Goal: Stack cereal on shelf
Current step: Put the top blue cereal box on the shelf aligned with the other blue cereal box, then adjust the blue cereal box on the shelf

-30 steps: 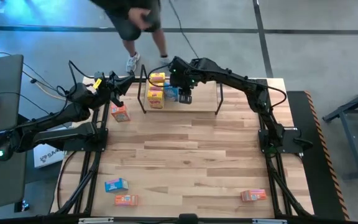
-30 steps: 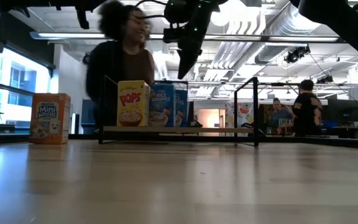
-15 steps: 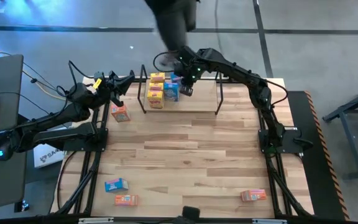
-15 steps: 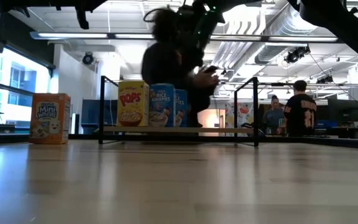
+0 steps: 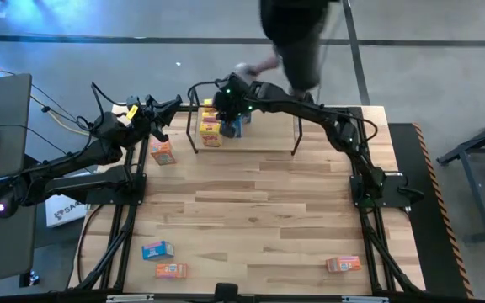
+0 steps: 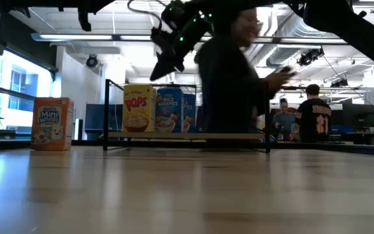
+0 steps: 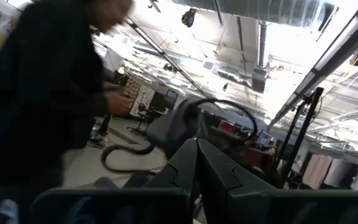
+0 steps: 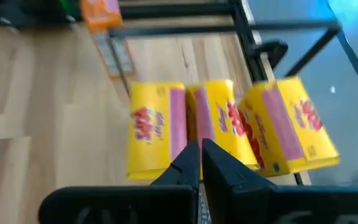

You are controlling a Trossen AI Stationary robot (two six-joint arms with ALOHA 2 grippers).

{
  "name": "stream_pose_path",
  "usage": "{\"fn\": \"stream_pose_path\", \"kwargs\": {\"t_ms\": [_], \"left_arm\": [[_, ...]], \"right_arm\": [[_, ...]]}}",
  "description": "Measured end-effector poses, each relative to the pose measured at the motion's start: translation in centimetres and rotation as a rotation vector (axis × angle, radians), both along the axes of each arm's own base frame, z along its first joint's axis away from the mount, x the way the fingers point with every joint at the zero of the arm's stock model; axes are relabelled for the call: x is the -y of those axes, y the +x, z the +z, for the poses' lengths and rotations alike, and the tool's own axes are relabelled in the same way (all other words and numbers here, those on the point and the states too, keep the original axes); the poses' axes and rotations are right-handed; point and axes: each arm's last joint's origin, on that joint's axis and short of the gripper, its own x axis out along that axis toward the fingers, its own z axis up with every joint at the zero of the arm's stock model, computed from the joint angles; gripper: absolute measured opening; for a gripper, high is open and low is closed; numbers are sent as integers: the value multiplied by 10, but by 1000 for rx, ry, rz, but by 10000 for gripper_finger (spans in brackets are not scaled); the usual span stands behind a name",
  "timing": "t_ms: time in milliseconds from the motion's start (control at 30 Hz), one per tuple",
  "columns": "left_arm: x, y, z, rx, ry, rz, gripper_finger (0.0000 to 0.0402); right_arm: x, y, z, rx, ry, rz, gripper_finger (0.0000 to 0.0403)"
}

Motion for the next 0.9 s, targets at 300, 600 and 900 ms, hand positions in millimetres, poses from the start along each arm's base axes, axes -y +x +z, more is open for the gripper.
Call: {"fn": "stream_pose_path", "kwargs": {"t_ms": [300,600,900], "left_arm": [[0,0,0,2,-2,-1,5],[0,0,0,2,-2,-1,5],[0,0,0,2,-2,-1,5]], "right_arm": [[11,-8,2,-38,-57,-23,0],[21,-19,-2,-126,-70,-56,0],[44,-54,27,-206,-212,-267,0]]}}
